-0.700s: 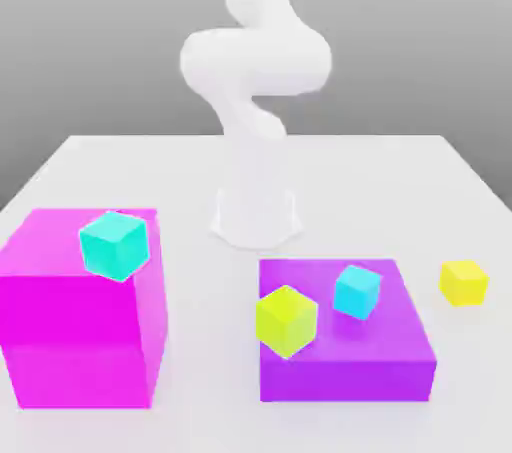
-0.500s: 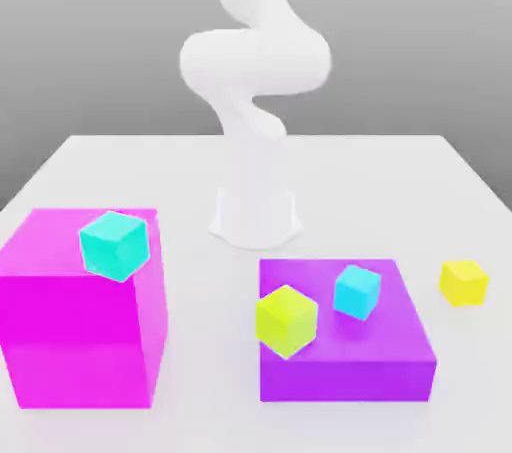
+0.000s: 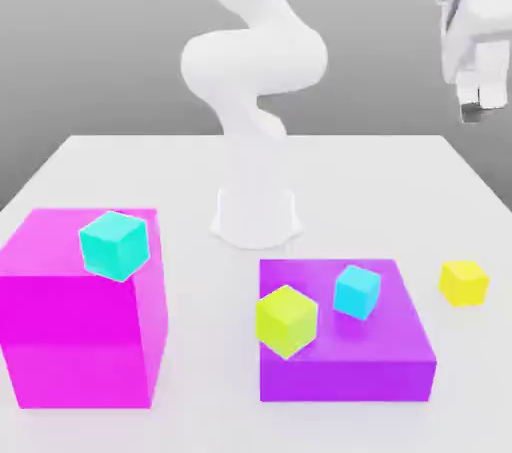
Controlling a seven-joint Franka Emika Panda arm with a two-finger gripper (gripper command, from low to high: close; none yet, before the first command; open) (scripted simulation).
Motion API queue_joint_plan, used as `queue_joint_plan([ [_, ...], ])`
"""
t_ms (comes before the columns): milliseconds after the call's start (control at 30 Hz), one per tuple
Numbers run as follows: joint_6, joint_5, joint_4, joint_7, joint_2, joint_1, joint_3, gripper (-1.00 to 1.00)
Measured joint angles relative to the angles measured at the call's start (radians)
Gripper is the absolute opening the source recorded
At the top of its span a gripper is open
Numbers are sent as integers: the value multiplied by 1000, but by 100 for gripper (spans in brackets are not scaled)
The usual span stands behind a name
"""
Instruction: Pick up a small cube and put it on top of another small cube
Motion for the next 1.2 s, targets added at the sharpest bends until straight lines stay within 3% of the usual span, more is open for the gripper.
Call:
queue_joint_plan([
  [433, 136, 4, -115, -592, 229, 214, 33, 0],
  [833, 267, 117, -224, -1216, 425, 388, 137, 0],
  [967, 344, 94, -219, -1252, 521, 398, 133, 0],
  [1133, 459, 23, -194, -1202, 665, 470, 45, 0],
  [1167, 471, 16, -191, -1197, 681, 480, 33, -100],
  [1200, 471, 16, -191, -1197, 681, 480, 33, -100],
])
